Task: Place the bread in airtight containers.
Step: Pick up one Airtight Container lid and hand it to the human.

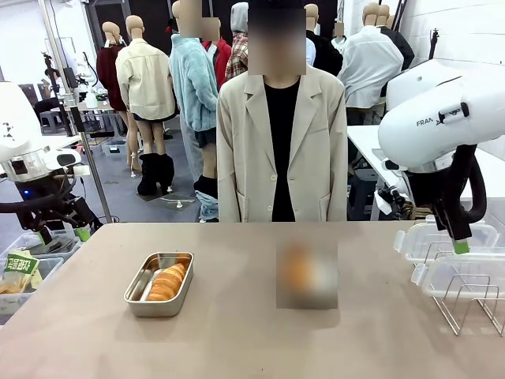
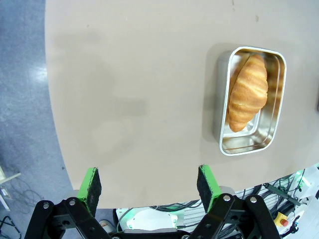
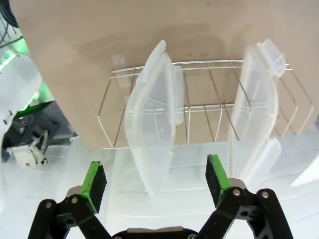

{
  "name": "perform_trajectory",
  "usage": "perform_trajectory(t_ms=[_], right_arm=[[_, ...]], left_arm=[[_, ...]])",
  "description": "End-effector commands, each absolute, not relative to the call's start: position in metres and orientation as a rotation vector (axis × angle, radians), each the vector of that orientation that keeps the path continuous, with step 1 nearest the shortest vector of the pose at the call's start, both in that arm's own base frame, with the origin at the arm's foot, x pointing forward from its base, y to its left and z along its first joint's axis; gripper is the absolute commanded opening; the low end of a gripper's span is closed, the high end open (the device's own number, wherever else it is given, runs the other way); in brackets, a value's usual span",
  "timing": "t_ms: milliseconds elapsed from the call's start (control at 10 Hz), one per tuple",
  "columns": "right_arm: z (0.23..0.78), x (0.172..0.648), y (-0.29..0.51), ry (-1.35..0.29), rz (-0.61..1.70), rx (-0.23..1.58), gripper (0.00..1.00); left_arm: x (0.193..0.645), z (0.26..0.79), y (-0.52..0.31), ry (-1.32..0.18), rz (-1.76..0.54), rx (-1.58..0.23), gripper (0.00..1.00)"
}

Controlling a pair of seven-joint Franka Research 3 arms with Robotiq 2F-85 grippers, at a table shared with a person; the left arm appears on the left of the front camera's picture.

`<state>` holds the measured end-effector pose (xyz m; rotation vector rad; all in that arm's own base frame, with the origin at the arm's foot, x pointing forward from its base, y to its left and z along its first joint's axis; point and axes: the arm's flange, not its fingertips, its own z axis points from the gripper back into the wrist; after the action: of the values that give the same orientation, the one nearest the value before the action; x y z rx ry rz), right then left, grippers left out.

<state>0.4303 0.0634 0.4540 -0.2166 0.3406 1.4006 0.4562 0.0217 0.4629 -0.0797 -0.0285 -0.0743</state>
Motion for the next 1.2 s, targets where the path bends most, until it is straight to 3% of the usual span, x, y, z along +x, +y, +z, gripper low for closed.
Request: perform_trajectory(t_ms=[0,1100], right_arm=[[0.441,0.435,0.062,0.337,1.36,-0.185,1.0],[0.384,0.441,0.067,0.428,1.3,-0.311,1.0]], left_arm=[[0.458,0.465,0.022,-0.028,-0.074,-0.072,1.0],[0.458,0.465,0.022,-0.028,-0.074,-0.072,1.0]])
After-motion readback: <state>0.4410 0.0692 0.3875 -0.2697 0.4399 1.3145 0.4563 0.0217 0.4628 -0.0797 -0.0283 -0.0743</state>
